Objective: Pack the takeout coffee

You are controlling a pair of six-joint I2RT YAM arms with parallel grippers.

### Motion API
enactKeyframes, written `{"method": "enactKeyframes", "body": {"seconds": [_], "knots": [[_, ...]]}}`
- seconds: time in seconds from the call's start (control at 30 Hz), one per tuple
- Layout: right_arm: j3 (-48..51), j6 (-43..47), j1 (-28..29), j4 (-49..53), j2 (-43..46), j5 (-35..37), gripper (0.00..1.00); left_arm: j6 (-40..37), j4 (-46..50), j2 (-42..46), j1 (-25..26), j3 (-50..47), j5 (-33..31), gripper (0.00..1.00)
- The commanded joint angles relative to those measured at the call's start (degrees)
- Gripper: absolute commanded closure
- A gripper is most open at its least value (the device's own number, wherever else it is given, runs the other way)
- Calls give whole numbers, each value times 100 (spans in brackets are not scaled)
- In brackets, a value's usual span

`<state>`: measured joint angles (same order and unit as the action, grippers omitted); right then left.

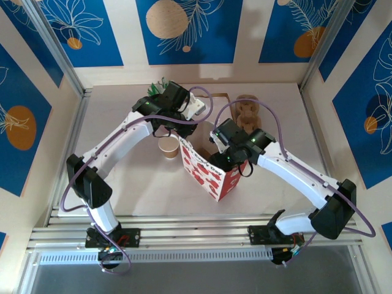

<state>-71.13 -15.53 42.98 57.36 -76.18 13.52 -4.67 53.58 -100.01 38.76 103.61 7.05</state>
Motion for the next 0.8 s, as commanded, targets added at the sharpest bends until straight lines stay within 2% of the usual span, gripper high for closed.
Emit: {"method": "enactKeyframes", "body": {"seconds": [0.0, 0.47, 0.77], "knots": [[227, -69, -83, -181, 112, -124, 60, -96, 117, 5, -36, -78, 100, 98], [798, -169, -258, -495, 99, -168, 59, -96, 116, -2, -41, -87, 143, 98], [823, -227, -334, -356, -25, -242, 58, -111, 125, -10, -39, -87, 200, 98]]}}
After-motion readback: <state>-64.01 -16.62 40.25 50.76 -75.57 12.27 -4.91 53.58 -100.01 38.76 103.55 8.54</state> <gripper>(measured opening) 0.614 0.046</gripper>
